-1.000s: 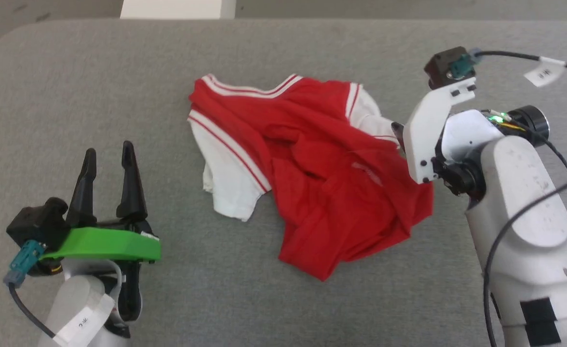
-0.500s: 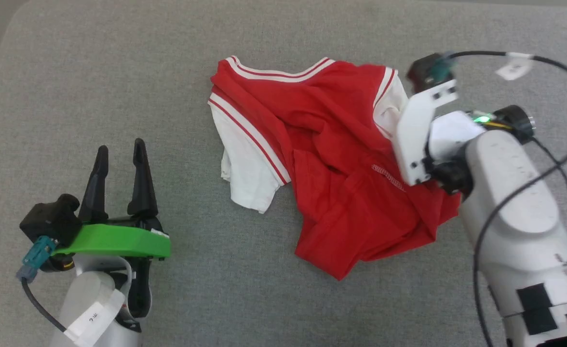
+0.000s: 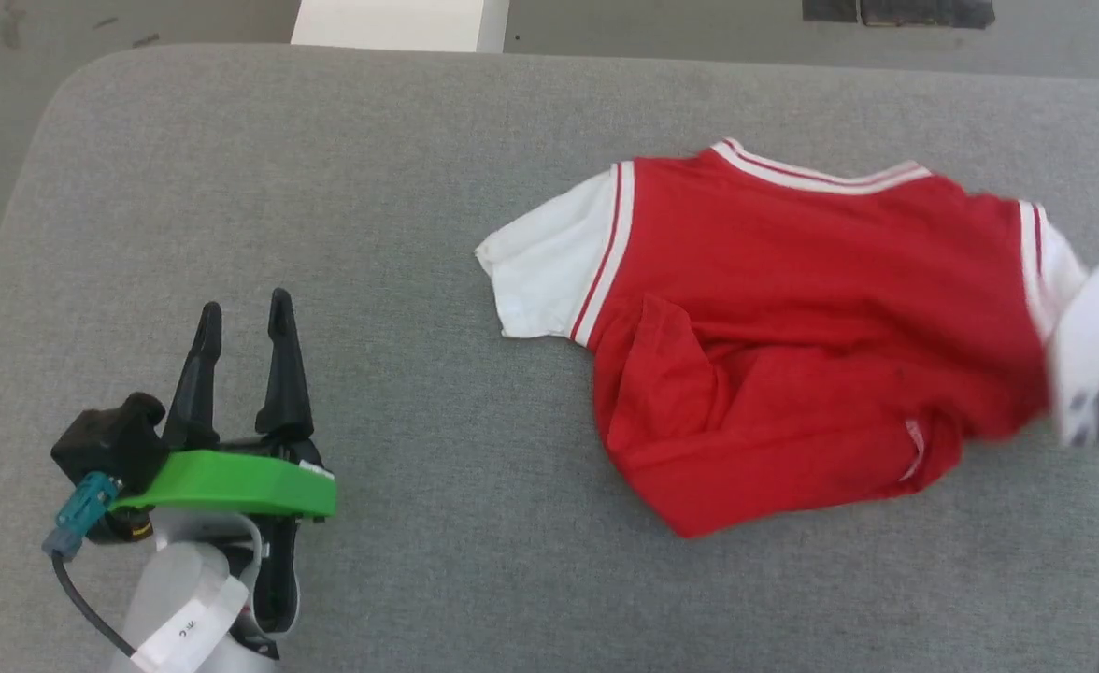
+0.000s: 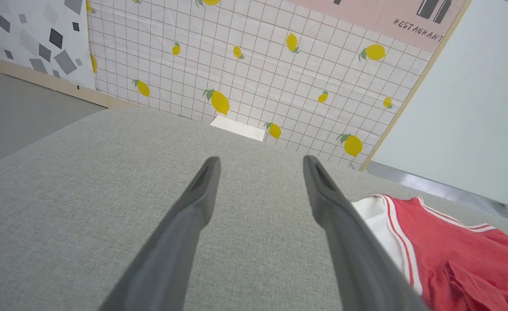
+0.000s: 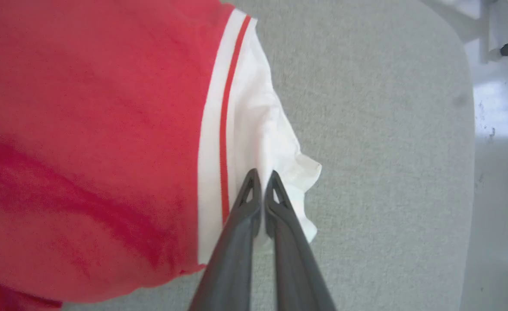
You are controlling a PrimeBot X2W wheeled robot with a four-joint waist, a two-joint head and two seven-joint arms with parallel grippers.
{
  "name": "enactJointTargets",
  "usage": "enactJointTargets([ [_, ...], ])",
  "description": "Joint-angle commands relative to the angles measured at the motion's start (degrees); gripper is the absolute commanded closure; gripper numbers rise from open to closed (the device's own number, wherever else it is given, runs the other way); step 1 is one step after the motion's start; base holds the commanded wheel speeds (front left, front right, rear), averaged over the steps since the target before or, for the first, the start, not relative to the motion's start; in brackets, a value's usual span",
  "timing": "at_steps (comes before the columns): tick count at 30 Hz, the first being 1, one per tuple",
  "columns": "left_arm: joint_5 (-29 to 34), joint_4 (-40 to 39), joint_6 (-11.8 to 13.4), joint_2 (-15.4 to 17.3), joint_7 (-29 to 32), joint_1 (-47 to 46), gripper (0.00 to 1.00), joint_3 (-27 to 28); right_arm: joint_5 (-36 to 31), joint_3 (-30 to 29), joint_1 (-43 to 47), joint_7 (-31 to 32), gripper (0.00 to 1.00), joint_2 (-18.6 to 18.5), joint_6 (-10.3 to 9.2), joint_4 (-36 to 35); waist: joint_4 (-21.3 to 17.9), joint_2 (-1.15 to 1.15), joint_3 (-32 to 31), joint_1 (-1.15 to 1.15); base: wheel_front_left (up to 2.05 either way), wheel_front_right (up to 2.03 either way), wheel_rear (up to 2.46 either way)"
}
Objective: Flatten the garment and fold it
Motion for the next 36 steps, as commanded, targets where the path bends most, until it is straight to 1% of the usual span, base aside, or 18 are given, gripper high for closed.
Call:
enactJointTargets([
  [1, 0.72, 0.18, -0.09, -0.16, -0.20, 1.12, 0.00, 0.34, 1.09, 0.75, 2.68, 0.42, 1.00, 1.29, -0.08, -0.90, -0.15, 0.00, -0.29, 0.00, 0.00, 0.00, 0.00],
  [2, 0.71, 0.26, -0.07, -0.11, -0.20, 1.34, 0.00, 0.42, 2.24, 0.95, 4.00, 0.45, 0.77, 2.12, -0.08, -1.33, -0.28, 0.00, -0.42, 0.00, 0.00, 0.00, 0.00],
  [3, 0.69, 0.34, -0.04, -0.04, -0.20, 1.55, 0.00, 0.53, 3.22, 1.57, 5.39, 0.28, 0.00, 2.89, -0.08, -2.24, -0.47, 0.00, -0.62, 0.00, 0.00, 0.00, 0.00],
  [5, 0.67, 0.64, 0.00, 0.09, -0.20, 1.89, 0.00, 0.61, 4.97, 1.72, 7.30, -0.42, 0.00, 4.52, -0.08, -3.88, -0.79, 0.00, -1.28, 0.00, 0.00, 0.00, 0.00],
  [7, 0.73, 0.90, 0.04, 0.20, -0.15, 2.12, 0.00, 0.46, 5.94, 0.37, 8.53, -2.19, 0.00, 5.84, -0.08, -5.96, -0.99, 0.00, -2.13, 0.00, 0.00, 0.00, 0.00],
  [9, 0.82, 1.05, 0.08, 0.23, -0.04, 2.29, 0.00, 0.18, 6.93, -2.07, 9.73, -4.12, 0.00, 7.46, -0.08, -8.22, -1.12, 0.00, -3.27, 0.00, 0.00, 0.00, 0.00],
  [14, 0.84, 0.90, 0.54, 0.15, 0.34, 3.24, 0.00, -0.25, 10.94, -9.93, 14.42, -8.22, 0.00, 13.33, -0.08, -16.08, -1.54, 0.00, -5.80, 0.00, 0.00, 0.00, 0.00],
  [16, 0.66, 0.62, 0.76, 0.06, 0.71, 3.65, 0.00, -0.35, 12.41, -12.81, 16.56, -9.68, 0.00, 14.68, -0.08, -19.61, -1.84, 0.00, -6.08, 0.00, 0.00, 0.00, 0.00],
  [20, -0.60, 0.02, 0.78, -0.27, 2.96, 3.08, 0.00, -0.89, 15.34, -17.33, 19.57, -12.17, 0.00, 15.79, -0.08, -25.02, -2.90, 0.00, -6.37, 0.00, 0.00, 0.00, 0.00],
  [23, -1.31, 0.13, 0.81, -0.29, 6.71, -0.54, 0.00, -1.92, 17.57, -19.01, 20.65, -12.83, 0.00, 15.87, -0.08, -26.78, -3.70, 0.00, -5.99, 0.00, 0.00, 0.00, 0.00],
  [25, -1.66, 1.19, 1.04, -0.22, 10.95, -5.00, 0.00, -3.09, 18.60, -19.37, 20.96, -12.99, 0.00, 15.89, -0.08, -27.55, -4.30, 0.00, -5.32, 0.00, 0.00, 0.00, 0.00],
  [27, -2.04, 3.70, 1.61, -0.22, 16.88, -10.48, 0.00, -4.51, 19.03, -19.27, 20.95, -12.94, 0.00, 15.89, -0.08, -28.23, -4.99, 0.00, -4.31, 0.00, 0.00, 0.00, 0.00],
  [29, -1.55, 7.44, 2.03, 0.40, 24.74, -16.29, 0.00, -6.78, 19.29, -18.90, 20.68, -12.92, 0.00, 15.90, -0.08, -28.64, -5.87, 0.00, -3.18, 0.00, 0.00, 0.00, 0.00],
  [30, -1.57, 10.17, 2.06, 0.71, 30.43, -19.30, 0.00, -8.30, 19.48, -18.57, 20.46, -12.92, 0.00, 15.90, -0.08, -28.83, -6.47, 0.00, -2.43, 0.00, 0.00, 0.00, 0.00],
  [34, 0.65, 18.26, 2.79, 3.14, 46.85, -29.03, 0.00, -12.57, 20.05, -17.12, 19.64, -13.25, 0.00, 15.90, -0.08, -28.96, -8.96, 0.00, 0.34, 0.00, 0.00, 0.00, 0.00],
  [36, 1.74, 20.87, 2.84, 4.20, 51.77, -32.49, 0.00, -13.97, 20.25, -16.46, 19.36, -13.53, 0.00, 15.91, -0.08, -28.85, -10.25, 0.00, 1.76, 0.00, 0.00, 0.00, 0.00],
])
